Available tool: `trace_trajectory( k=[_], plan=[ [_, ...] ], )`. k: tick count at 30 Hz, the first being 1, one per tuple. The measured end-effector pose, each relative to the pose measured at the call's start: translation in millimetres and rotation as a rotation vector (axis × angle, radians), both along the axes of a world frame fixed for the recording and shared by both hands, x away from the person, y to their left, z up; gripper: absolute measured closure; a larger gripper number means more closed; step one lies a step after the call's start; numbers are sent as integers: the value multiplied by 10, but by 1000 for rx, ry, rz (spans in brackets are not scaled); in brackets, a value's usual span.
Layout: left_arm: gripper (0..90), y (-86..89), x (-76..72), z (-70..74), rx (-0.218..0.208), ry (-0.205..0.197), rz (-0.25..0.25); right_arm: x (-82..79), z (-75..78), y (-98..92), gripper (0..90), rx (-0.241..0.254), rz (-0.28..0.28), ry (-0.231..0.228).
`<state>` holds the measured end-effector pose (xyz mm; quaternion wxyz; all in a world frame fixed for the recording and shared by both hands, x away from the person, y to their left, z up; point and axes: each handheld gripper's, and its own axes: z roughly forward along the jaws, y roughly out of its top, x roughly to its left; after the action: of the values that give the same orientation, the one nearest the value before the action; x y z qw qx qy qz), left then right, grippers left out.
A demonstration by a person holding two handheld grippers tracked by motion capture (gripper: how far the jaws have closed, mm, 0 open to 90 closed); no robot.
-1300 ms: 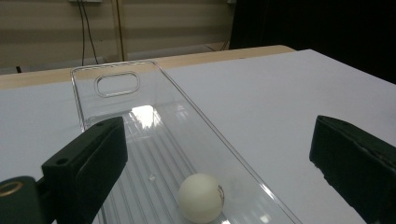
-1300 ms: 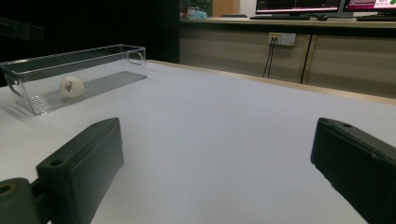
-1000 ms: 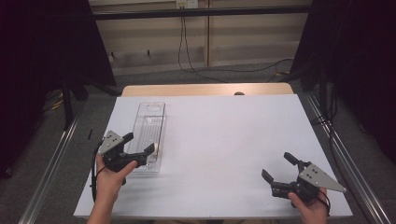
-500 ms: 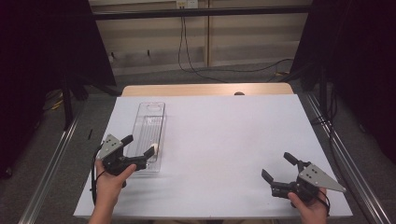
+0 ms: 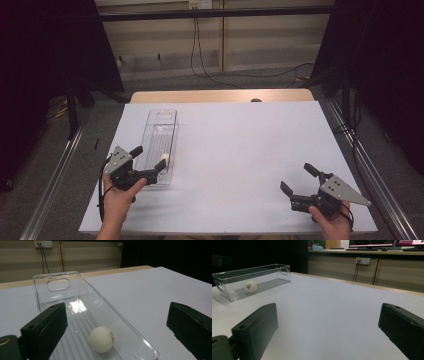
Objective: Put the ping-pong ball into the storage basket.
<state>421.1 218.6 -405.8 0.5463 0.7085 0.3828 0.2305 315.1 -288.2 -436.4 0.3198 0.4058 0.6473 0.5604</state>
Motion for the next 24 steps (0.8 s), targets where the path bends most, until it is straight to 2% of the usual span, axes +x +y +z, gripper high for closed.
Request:
trace_trajectory(
  k=[8, 10, 14, 15, 16, 24],
  plan=[
    [34, 13, -33, -42, 30, -1, -8, -1, 1, 1, 19, -3, 3, -5],
    [34, 6, -41, -51, 16, -5, -3, -2, 2, 1, 19, -1, 4, -5],
    [34, 17, -55, -63, 30, -11, -5, 0, 2, -2, 19, 1, 1, -6],
    [34, 11, -62, -72, 21, -13, 2, 1, 2, -2, 19, 0, 1, -7],
    [35, 24, -68, -73, 41, -11, -6, -1, 3, -2, 18, 2, 1, -6],
    [35, 47, -141, -128, 53, -8, -14, -3, 5, -4, 19, 0, 1, -7]
  ],
)
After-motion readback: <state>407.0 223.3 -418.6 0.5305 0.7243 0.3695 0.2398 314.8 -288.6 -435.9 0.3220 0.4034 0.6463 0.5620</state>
